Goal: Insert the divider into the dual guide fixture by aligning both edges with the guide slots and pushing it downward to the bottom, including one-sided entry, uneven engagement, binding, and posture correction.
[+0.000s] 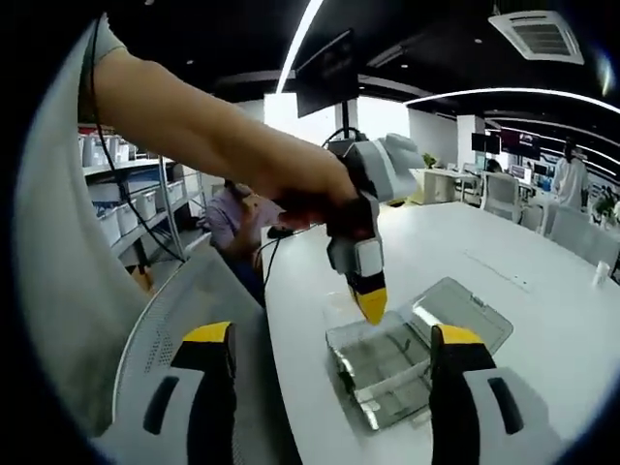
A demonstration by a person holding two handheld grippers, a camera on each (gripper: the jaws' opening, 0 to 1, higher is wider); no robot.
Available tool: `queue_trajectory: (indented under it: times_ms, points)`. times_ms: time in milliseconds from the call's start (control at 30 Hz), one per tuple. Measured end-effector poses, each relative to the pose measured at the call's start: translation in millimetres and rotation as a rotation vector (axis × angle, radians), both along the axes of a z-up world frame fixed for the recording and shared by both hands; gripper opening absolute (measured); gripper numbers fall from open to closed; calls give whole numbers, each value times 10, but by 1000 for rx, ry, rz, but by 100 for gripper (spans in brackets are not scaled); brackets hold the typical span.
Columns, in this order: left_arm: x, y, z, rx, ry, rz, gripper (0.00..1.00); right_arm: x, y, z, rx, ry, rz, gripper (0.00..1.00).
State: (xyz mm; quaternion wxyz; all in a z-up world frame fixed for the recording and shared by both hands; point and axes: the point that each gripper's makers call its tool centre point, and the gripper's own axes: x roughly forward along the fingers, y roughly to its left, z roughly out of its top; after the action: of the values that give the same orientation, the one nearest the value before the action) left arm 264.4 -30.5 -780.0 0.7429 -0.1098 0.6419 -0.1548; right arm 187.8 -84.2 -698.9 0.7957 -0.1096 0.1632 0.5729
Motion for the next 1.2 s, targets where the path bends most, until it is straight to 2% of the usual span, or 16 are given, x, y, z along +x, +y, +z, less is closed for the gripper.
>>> queue_trajectory:
  times_ms: [367,600,1200]
  points:
    - [6,-8,-92,1,31,23,2,-34,-4,-4,-19,-28,23,84]
    - [-1,9,-188,11,45,30,2,-34,-35,-3,-11,-19,16,84]
    - [54,-16,-303,11,60,40,2,-18,-34,-34,-5,4,16,83]
